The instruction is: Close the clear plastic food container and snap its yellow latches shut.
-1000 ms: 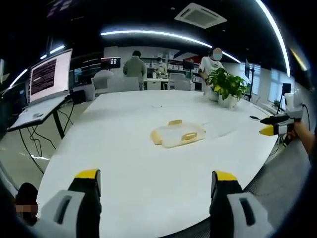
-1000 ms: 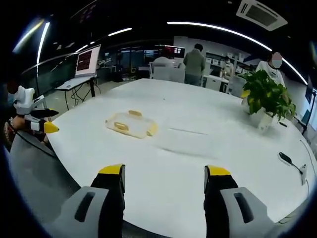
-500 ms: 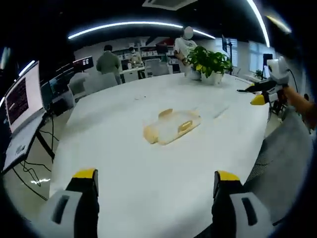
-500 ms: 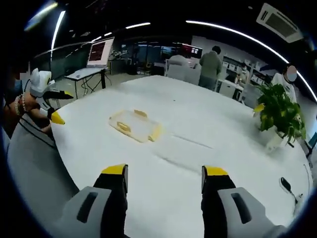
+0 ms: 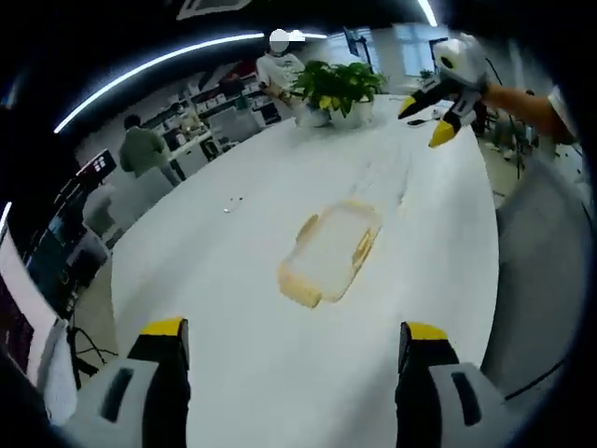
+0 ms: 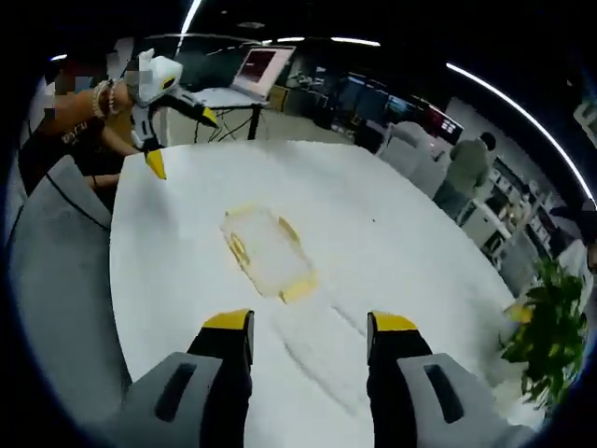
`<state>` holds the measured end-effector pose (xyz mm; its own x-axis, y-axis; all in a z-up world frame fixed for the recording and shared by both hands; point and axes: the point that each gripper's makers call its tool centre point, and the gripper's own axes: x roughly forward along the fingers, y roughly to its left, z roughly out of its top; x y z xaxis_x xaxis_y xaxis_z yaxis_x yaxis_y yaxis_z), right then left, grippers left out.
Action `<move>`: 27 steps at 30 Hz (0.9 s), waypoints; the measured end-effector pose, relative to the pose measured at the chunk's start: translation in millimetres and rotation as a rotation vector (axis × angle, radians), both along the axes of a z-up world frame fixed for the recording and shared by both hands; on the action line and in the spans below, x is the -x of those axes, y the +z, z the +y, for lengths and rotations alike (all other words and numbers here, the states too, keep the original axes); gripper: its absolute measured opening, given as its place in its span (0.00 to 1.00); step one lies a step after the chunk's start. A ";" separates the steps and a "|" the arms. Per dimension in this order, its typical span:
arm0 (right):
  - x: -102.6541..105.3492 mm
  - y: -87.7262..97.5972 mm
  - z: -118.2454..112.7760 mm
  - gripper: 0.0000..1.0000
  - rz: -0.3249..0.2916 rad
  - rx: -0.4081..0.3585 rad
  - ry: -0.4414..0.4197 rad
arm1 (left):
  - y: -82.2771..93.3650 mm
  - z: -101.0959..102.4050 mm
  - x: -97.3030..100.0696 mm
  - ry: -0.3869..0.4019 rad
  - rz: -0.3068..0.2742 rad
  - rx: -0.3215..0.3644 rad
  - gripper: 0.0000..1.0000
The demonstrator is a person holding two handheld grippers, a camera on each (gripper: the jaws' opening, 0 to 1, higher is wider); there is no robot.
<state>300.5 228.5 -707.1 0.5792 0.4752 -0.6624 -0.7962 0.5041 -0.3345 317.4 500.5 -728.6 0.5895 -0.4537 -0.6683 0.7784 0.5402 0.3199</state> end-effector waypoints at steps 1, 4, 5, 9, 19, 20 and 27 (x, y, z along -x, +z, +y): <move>-2.9 -3.1 7.8 0.48 0.020 0.019 0.044 | -2.6 -0.7 -5.2 -0.015 0.018 -0.033 0.90; -7.0 -17.9 23.4 0.51 0.080 0.094 0.165 | -7.5 -9.9 -12.0 -0.094 0.054 -0.056 0.88; -11.8 -21.3 24.0 0.50 0.069 0.138 0.186 | -12.4 -11.3 -13.7 -0.113 0.093 -0.083 0.88; -29.3 -37.1 41.3 0.52 0.073 0.241 0.312 | -25.2 -11.5 -34.8 -0.167 0.103 -0.220 0.86; -62.7 -88.9 54.9 0.52 0.211 0.370 0.466 | -73.4 -44.9 -60.1 -0.321 0.279 -0.234 0.84; -65.7 -95.6 54.5 0.52 0.234 0.379 0.478 | -81.1 -43.7 -60.1 -0.334 0.318 -0.256 0.84; -84.5 -123.5 51.6 0.51 0.342 0.390 0.490 | -103.9 -54.9 -66.7 -0.386 0.409 -0.242 0.80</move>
<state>385.0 280.1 -830.6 0.0891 0.3191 -0.9435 -0.9931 -0.0437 -0.1085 384.1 445.6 -832.5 0.0863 -0.3909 -0.9164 0.9891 0.1437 0.0318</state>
